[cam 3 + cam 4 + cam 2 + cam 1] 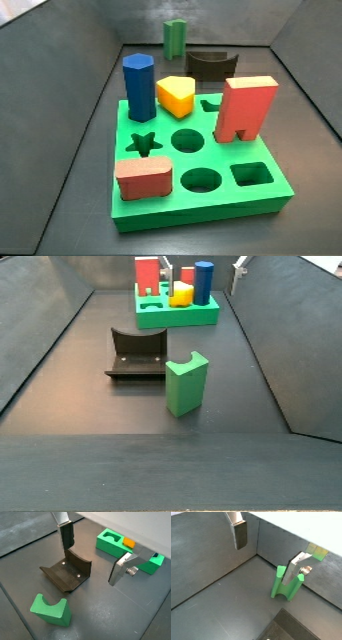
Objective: Pick up the arch object. Move up. Rotate the arch object. Move to above the board. Insert the arch object.
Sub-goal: Pick up the arch object.
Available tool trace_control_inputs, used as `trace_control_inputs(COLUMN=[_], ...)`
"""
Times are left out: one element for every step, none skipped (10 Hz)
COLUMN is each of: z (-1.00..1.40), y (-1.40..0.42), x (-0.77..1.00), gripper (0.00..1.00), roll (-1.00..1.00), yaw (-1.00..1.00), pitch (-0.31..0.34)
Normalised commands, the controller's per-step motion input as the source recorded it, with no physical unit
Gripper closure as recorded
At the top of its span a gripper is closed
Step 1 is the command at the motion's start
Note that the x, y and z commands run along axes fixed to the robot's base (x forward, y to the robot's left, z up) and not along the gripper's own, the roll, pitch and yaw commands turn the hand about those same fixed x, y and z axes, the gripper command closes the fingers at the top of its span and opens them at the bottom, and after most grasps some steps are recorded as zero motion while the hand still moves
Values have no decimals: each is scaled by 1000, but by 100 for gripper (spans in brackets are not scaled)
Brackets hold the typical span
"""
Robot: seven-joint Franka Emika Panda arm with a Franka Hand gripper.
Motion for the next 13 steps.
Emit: trace_control_inputs(z=[-14,-203,-291,-354,-251,-254,-257,-243,-223,-294,-343,-351,-337], y=[0,177,180,154,146,183,306,349,403,437,426,391,383], x=[0,254,557,640,537,434,274,217,169,94,0,0,0], gripper=[0,0,0,0,0,0,0,0,0,0,0,0,0], roll=[-10,0,0,0,36,49,7,0,0,0,0,0,0], yaw=[0,377,423,414,494,543,551,551,534,580,674,769,749], pitch=[0,49,77,60,43,23,0,0,0,0,0,-10,-26])
